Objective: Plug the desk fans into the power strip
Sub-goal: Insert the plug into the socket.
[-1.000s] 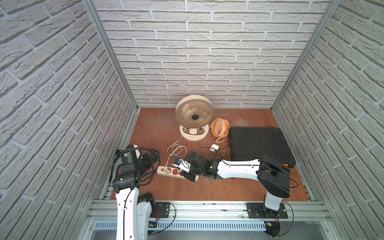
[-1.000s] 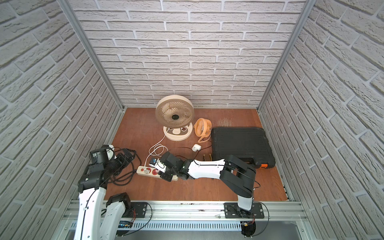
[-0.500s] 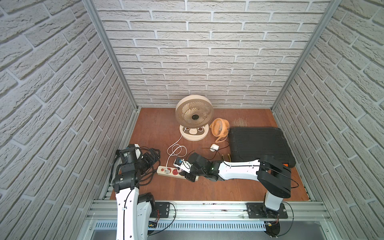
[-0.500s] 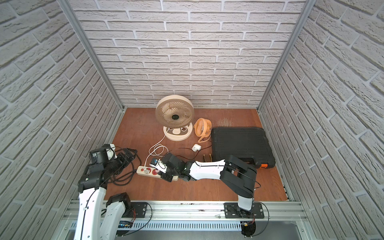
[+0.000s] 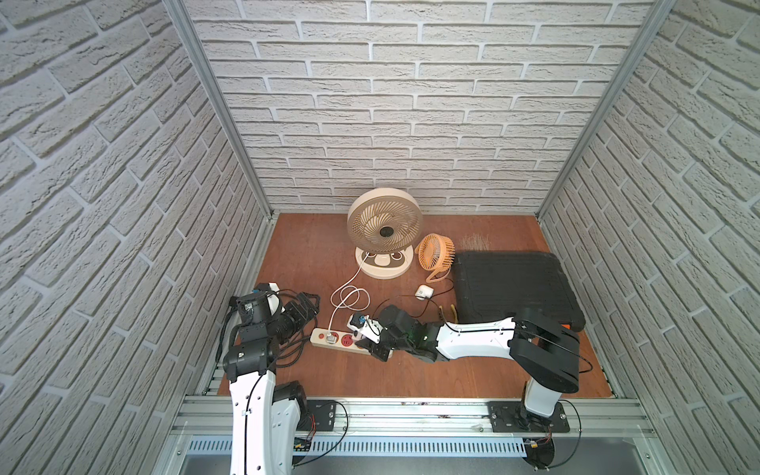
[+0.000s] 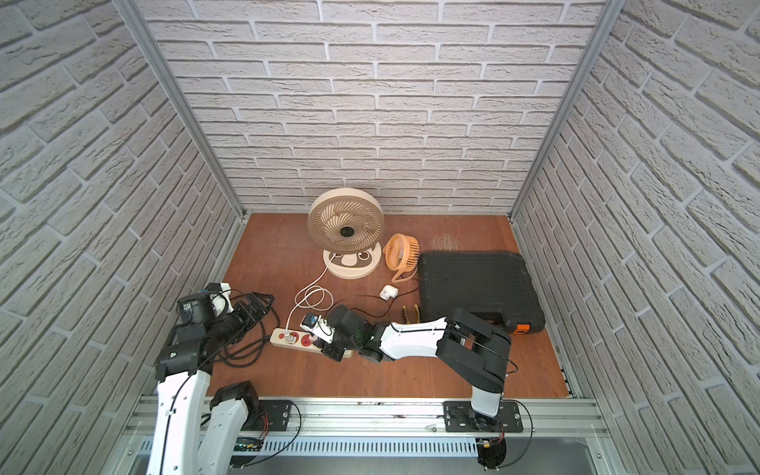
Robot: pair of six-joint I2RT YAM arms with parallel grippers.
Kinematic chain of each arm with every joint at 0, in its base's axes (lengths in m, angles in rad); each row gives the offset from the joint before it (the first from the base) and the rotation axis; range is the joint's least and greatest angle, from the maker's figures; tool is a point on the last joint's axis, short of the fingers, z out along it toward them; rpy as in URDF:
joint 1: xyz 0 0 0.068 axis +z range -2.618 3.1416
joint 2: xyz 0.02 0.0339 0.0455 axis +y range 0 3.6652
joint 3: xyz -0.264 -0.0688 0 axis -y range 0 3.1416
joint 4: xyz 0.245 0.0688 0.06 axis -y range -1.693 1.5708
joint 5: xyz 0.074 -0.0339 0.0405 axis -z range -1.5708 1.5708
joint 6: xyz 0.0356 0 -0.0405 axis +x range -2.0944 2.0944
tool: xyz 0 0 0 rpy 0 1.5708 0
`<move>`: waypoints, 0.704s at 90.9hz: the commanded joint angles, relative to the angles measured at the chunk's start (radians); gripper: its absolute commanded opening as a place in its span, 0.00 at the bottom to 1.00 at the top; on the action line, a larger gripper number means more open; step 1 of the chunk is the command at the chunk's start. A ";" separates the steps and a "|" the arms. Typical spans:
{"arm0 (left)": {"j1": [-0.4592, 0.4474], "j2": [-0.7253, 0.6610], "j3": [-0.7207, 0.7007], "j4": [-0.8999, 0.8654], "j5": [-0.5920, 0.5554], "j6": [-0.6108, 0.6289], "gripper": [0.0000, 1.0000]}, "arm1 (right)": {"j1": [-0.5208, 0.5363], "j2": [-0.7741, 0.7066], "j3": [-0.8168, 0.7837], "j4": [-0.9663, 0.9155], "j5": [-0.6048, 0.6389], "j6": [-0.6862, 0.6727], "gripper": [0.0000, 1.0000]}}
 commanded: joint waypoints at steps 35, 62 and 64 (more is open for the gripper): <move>0.005 -0.021 -0.014 0.052 0.024 0.018 0.98 | -0.001 -0.081 -0.059 0.174 -0.043 0.026 0.03; 0.005 -0.032 -0.021 0.070 0.051 0.020 0.98 | -0.002 -0.035 -0.088 0.197 -0.040 0.040 0.03; 0.005 -0.033 -0.021 0.069 0.053 0.021 0.98 | -0.002 -0.031 -0.089 0.201 -0.041 0.041 0.03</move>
